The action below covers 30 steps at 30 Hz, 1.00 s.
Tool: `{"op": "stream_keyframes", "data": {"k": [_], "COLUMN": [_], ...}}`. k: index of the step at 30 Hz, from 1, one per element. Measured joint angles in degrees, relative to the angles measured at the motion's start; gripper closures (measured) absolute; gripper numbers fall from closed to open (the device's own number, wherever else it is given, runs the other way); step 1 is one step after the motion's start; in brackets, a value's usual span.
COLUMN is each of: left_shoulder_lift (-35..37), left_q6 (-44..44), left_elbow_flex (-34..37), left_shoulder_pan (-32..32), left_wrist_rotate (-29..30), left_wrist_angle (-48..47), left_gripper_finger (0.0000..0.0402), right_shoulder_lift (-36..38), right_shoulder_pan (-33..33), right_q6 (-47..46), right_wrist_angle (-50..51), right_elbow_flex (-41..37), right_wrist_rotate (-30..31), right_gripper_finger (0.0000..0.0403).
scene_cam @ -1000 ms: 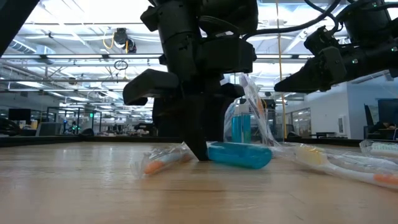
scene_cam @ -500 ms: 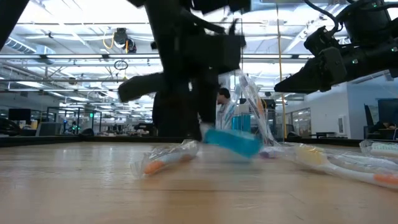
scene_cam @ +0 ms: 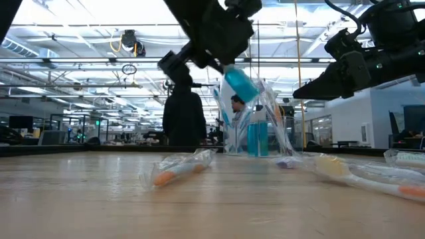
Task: Pick & Place toothbrushing station
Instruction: Put the blue mouthwash into the transparent organizer
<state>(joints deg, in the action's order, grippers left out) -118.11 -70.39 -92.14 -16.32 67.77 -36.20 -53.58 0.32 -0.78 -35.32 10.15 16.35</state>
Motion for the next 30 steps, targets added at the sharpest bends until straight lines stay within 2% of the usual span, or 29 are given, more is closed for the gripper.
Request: {"op": "stream_keyframes", "data": {"k": [4,9,14,19,23,28,30], "left_shoulder_lift": [0.05,0.05,0.05,0.05,0.05,0.05,0.05], "left_q6": [-6.22,-14.17,-14.62,-16.13,-17.28,-20.35,-21.83], "left_elbow_flex": [-0.07,-0.07,-0.07,-0.07,-0.07,-0.07,-0.07], "left_shoulder_pan": [2.82,6.55,10.6,12.73,12.34,11.63,11.58], "left_wrist_rotate": [4.67,4.3,3.86,-2.84,-3.84,-9.22,-9.12], "left_wrist_angle": [4.36,7.06,8.91,9.51,11.52,13.23,13.44], "left_gripper_finger": [0.0304,0.0304,0.0304,0.0304,0.0304,0.0304,0.0304], "right_shoulder_lift": [0.0,0.0,0.0,0.0,0.0,0.0,0.0], "right_shoulder_pan": [0.0,0.0,0.0,0.0,0.0,0.0,0.0], "right_q6": [0.0,0.08,0.41,0.59,1.02,1.95,1.95], "right_wrist_angle": [0.09,0.18,0.17,0.39,0.41,0.43,0.4], "right_elbow_flex": [0.0,0.0,0.01,0.0,0.02,0.01,0.02], "right_wrist_rotate": [-0.01,0.01,-0.01,0.0,0.0,0.0,0.0], "right_gripper_finger": [0.0259,0.0259,0.0259,0.0259,0.0259,0.0259,0.0259]}}
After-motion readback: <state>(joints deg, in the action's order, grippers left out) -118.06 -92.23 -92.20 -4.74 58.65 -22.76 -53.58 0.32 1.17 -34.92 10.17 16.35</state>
